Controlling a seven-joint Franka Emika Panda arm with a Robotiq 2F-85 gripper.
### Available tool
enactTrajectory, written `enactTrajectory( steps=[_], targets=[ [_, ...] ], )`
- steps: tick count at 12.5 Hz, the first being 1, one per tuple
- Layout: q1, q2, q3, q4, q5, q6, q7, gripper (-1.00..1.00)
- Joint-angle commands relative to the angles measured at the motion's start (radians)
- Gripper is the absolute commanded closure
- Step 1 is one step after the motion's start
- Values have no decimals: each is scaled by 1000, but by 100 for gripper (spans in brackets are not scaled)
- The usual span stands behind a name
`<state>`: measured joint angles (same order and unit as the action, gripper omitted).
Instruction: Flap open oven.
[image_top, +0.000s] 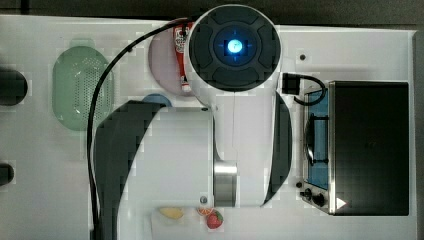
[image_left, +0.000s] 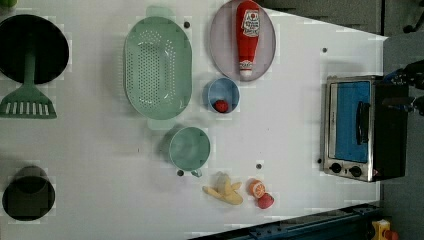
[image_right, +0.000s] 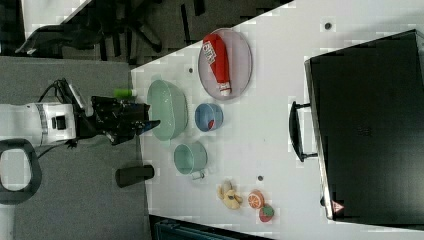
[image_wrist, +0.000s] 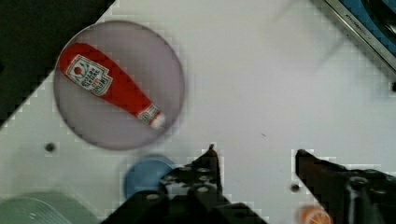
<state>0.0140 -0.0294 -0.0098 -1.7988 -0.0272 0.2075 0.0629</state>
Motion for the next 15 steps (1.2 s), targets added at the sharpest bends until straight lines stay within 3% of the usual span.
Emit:
enactTrajectory(
  steps=[1,3,6,7,13,15],
  targets=[
    [-26,-366,-24,-244,19,-129,48,-59],
    [-26,-366,-24,-243,19,-129,48,-99],
    [-26,-366,-24,-243,19,-129,48,-100],
    [-26,-366,-24,-244,19,-129,48,-90],
    [-39,-366,-34,-253,17,-129,47,55],
    [-44,-361,-53,-266,10,-118,32,65]
  ],
)
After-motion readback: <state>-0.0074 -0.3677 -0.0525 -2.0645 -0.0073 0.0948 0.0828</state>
